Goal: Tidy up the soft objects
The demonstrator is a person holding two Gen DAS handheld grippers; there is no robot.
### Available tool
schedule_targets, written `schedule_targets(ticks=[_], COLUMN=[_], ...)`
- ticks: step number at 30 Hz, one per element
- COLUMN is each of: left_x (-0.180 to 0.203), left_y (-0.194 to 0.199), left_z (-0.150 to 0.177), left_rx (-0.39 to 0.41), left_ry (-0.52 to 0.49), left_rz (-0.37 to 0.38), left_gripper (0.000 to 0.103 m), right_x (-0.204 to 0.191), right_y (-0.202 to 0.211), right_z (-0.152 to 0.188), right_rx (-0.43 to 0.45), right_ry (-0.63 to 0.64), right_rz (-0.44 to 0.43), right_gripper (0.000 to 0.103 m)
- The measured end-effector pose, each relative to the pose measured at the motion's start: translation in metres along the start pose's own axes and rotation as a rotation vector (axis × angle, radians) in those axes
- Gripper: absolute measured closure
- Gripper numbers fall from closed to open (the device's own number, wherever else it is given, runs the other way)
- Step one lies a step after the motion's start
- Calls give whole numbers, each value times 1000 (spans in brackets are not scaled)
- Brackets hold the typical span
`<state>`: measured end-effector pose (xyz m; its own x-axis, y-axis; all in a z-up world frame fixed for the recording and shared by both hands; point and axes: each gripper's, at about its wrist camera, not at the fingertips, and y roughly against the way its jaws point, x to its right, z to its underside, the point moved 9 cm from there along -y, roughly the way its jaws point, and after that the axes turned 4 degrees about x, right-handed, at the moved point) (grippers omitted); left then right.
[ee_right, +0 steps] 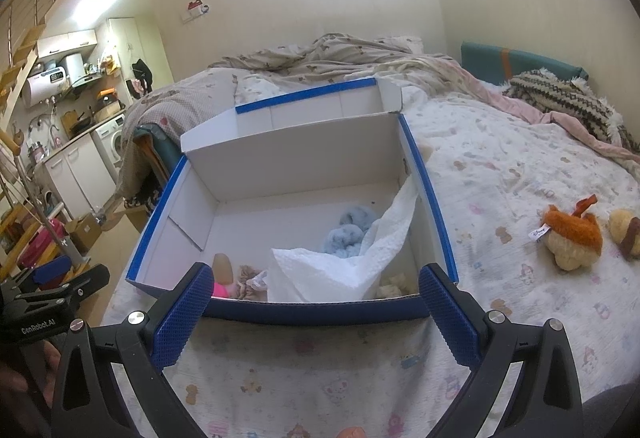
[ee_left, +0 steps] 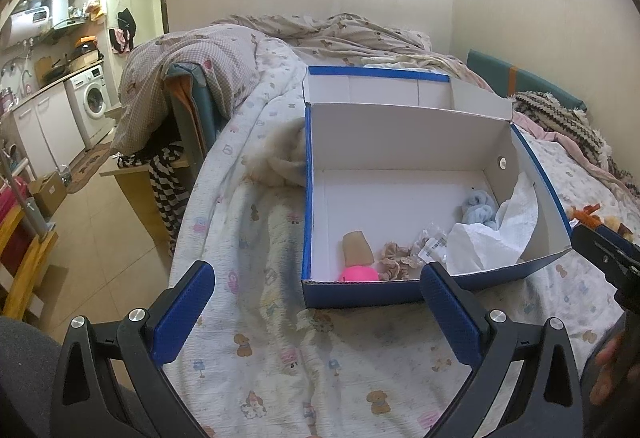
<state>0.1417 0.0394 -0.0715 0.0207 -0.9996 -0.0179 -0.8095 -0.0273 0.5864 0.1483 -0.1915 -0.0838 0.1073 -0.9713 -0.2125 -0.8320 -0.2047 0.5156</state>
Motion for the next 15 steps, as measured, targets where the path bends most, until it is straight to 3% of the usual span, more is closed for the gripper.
schedule_targets(ticks=[15], left_x=[0], left_y=[0], left_z=[0], left_rx=[1], left_ry=[3], left_rz=[1], left_gripper=[1], right_x=[-1], right_y=[0], right_z=[0], right_rx=[0], right_ry=[1], right_rz=[-2], right_gripper=[0])
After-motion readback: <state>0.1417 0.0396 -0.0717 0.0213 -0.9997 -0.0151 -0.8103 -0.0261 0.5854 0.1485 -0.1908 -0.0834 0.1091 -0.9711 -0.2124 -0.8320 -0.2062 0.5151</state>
